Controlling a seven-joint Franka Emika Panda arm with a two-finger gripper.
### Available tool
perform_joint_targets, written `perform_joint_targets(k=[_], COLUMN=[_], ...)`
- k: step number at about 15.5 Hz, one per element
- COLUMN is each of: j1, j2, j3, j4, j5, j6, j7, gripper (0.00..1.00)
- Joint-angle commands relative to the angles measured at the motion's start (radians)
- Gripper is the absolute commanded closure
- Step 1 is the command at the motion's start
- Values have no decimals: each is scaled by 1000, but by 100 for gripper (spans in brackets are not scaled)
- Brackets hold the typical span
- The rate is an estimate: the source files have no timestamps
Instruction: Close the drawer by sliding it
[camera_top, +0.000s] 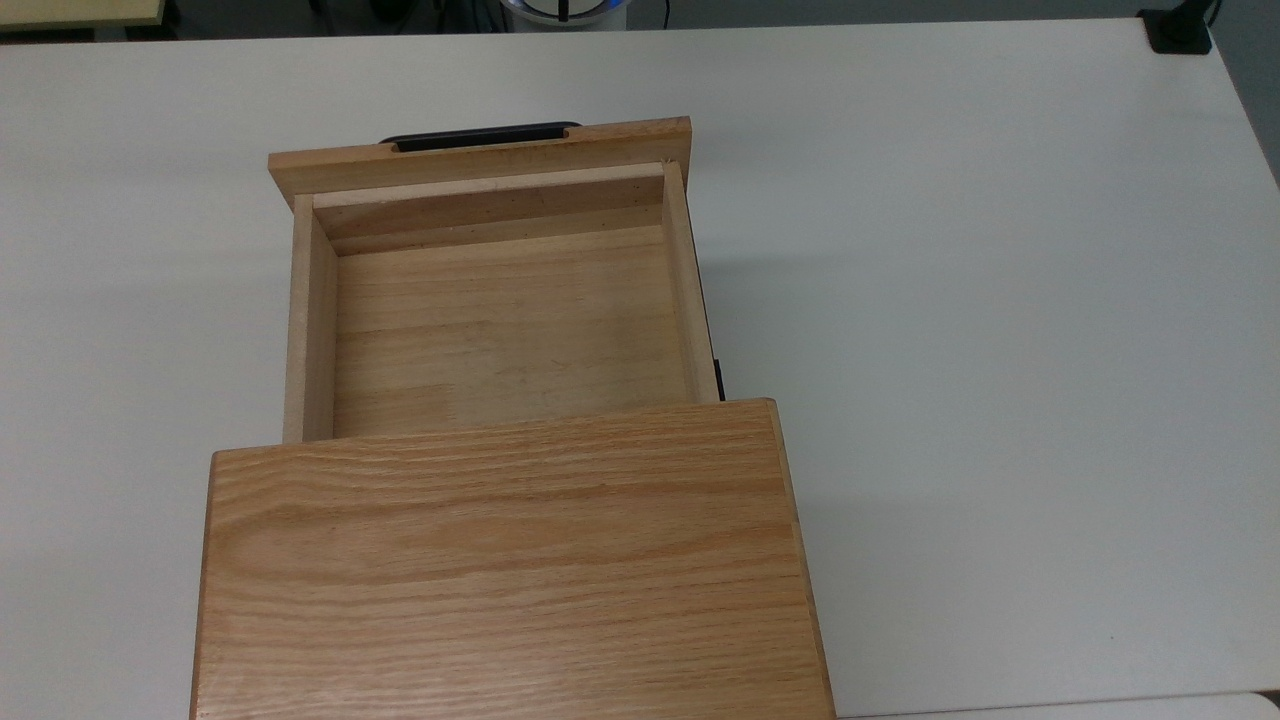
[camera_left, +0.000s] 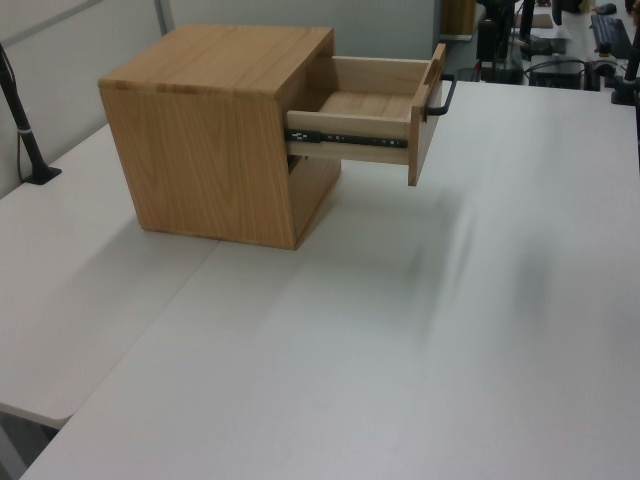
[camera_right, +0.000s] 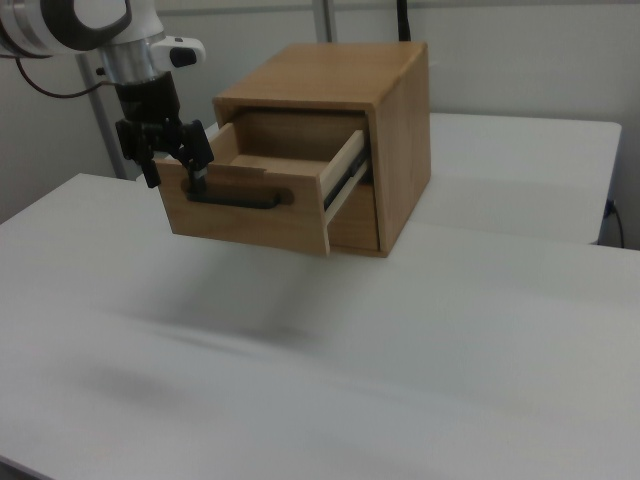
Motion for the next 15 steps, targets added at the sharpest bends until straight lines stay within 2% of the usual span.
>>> perform_joint_targets(k=[1,15], j1=[-3,-26], j2=[-5,-13], j3=[-7,-8], j4=[21,22], j5=[-15,-15], j6=[-42,-48], j7=[-30,-31], gripper=[0,0])
